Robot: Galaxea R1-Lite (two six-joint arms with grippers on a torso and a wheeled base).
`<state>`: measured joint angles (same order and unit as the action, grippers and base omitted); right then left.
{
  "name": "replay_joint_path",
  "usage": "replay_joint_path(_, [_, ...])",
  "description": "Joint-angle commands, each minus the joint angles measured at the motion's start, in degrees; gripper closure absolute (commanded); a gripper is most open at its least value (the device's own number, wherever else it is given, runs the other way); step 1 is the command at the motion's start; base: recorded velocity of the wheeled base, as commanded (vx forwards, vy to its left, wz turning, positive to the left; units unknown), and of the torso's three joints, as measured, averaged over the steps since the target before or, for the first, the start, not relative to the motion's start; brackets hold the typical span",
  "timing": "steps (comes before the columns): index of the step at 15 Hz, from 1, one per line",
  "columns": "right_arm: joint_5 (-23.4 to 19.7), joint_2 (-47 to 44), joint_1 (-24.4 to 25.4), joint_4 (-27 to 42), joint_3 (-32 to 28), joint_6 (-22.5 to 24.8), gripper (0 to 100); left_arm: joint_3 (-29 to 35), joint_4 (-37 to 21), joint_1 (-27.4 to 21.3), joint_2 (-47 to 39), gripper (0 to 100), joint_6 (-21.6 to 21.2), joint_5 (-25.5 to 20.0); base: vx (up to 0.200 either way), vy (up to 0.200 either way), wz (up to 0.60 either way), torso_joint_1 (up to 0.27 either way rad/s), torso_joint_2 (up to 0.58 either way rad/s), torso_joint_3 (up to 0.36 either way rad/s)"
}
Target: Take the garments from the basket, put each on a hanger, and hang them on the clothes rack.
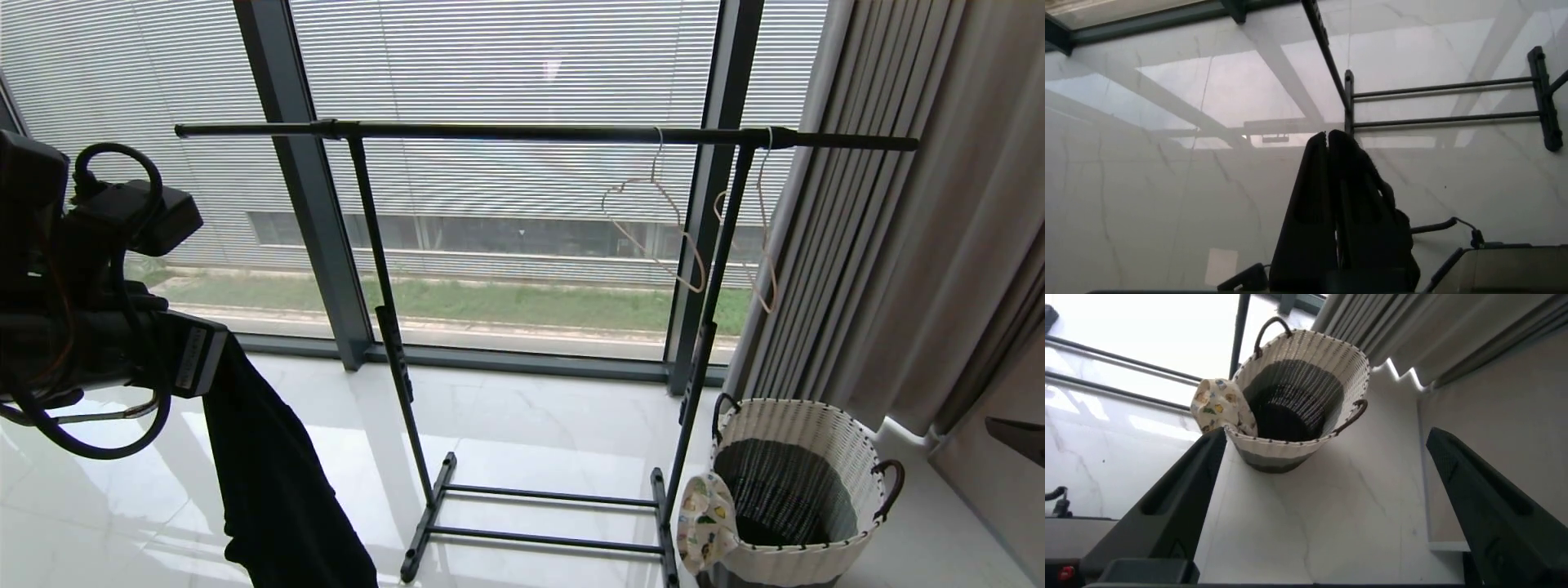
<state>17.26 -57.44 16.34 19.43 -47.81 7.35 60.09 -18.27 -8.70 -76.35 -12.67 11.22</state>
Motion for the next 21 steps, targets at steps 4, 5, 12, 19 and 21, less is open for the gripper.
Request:
replay_joint_path(4, [-0.3,-1.8,-0.3,-5.5,0.3,-0.1,0,-0.1,0.0,0.0,0.8,100,0.0,0.0,0.000,0.000,0.00,0.211,-0.46,-0.250])
replay_joint_path(5, [-0.8,-3.4,-0.4,-8.3,0.1,-0.6,0,-0.1,0.0,0.0,0.9,100,0.0,0.0,0.000,0.000,0.00,0.090,-0.18,-0.110])
replay_joint_path(12, [-8.7,-12.8,-5.8,-16.9,-5.7,-4.1,0,-0.2,0.0,-0.7,4.3,100,0.0,0.0,0.143,0.000,0.00,0.016,-0.03,-0.014])
replay_joint_path(19, [-9.4,-18.5,-6.3,-17.2,-8.3,-4.3,0,-0.5,0.0,-2.5,4.5,100,0.0,0.0,0.200,0.000,0.00,0.007,0.01,0.001])
replay_joint_path(21, [-9.4,-19.6,-6.3,-17.2,-8.2,-5.5,0,-0.4,0.0,-2.5,4.5,100,0.0,0.0,0.200,0.000,0.00,0.000,0.00,-0.007])
